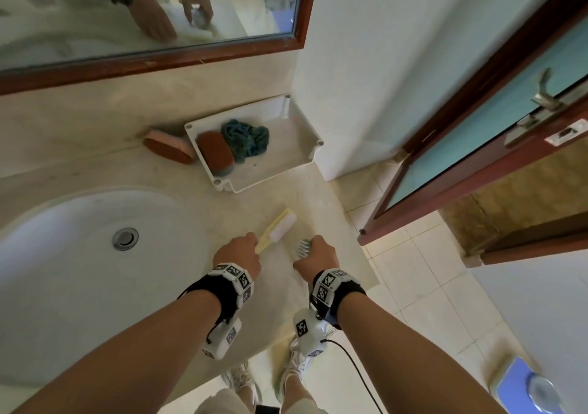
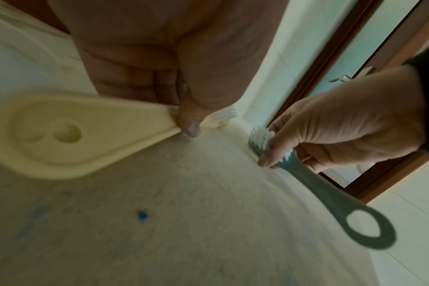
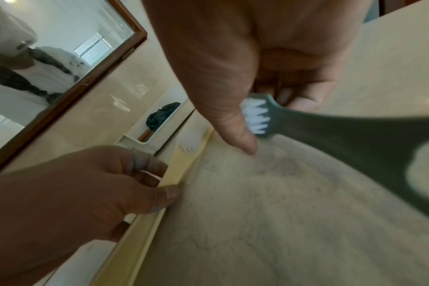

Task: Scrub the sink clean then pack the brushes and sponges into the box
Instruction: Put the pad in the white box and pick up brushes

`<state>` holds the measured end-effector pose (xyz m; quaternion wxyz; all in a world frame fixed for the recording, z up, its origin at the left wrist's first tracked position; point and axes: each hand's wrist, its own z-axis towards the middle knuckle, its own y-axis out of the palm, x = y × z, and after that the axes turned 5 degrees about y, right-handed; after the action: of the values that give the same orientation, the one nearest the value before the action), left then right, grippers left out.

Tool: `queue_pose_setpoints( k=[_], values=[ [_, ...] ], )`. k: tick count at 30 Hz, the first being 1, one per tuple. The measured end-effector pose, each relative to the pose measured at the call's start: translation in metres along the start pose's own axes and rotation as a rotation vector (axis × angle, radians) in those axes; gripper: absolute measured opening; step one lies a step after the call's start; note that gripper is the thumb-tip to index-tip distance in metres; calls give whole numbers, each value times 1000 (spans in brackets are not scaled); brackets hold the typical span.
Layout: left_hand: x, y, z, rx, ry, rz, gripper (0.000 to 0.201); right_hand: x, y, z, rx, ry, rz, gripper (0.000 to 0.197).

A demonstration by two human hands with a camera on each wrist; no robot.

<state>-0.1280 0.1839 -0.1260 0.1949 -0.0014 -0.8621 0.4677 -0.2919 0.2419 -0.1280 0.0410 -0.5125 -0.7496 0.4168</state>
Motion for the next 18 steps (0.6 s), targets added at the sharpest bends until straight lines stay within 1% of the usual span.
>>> queue_pose_setpoints(
  k=[2,5,8,10,13,15,16,18],
  values=[
    [1,-5,-5,19,-30,-54,12,0,-8,-1,-4,-24,32,41],
    [11,-19,-8,104,-71,-135,10,-12,-27,-5,33,-81,75,41],
    [32,-51,-11,192,-85,-240,10,-36,-57,-4,47,-191,163,50],
    [49,-79,-12,270,-79,-330,13,-57,-88,-7,61,-278,221,54],
    [75,-125,-17,372,-16,-418,15,-92,-145,-19,83,-416,302,58],
    [92,-158,-22,451,16,-502,16,-114,-183,-29,91,-500,322,63],
    [101,-173,-26,469,21,-526,16,-124,-200,-34,91,-538,320,65],
    [116,-200,-33,508,44,-611,24,-141,-230,-45,102,-609,291,63]
  ],
)
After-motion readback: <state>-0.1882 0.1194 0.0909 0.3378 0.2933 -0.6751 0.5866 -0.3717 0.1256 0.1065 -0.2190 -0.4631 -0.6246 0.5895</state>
